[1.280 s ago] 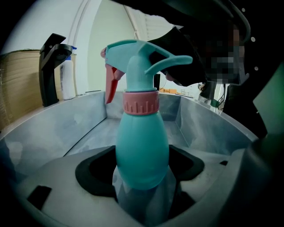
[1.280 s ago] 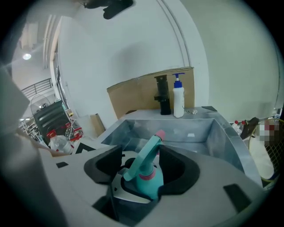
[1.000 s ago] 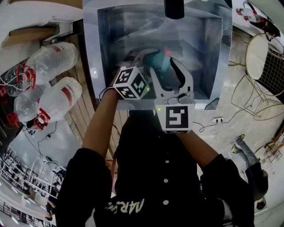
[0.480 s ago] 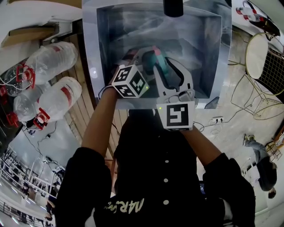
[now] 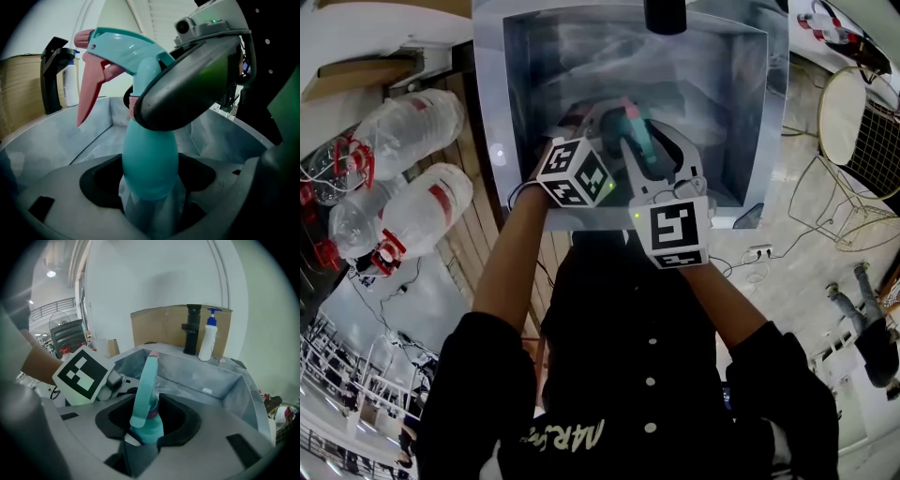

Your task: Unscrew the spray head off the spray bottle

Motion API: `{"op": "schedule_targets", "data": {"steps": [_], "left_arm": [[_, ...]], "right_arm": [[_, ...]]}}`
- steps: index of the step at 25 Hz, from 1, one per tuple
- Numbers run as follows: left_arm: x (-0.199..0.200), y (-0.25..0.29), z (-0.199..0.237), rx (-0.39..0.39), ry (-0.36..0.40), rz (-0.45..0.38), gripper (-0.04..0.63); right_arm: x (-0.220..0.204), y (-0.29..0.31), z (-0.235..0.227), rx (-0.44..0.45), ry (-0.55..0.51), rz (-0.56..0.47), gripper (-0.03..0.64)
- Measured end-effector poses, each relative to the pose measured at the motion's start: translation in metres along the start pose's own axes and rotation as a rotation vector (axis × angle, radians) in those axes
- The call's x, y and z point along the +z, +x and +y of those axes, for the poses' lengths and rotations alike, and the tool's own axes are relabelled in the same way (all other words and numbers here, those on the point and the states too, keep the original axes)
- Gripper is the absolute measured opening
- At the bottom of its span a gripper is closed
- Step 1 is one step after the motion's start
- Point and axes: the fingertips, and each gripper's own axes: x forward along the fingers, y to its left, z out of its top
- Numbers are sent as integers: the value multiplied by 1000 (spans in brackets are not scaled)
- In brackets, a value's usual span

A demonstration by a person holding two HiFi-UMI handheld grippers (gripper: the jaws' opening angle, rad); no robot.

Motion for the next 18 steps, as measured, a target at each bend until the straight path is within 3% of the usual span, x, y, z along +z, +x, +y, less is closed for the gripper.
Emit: {"op": "schedule_targets", "data": {"steps": [3,7,13,18], "left_arm": [[1,0,0,-7,-2,-10,379],[2,0,-1,-26,-5,-35,379],[2,-1,1,-33,6,-48,379],[2,1,-1,-46,20,-56,379]], "right_arm": [[0,-1,2,92,-59,-44,153],[3,-3,7,283,-257,-138,153],[0,-6,14,516,-428,-163,153],[-5,-11,18,759,-573,-170,153]]}}
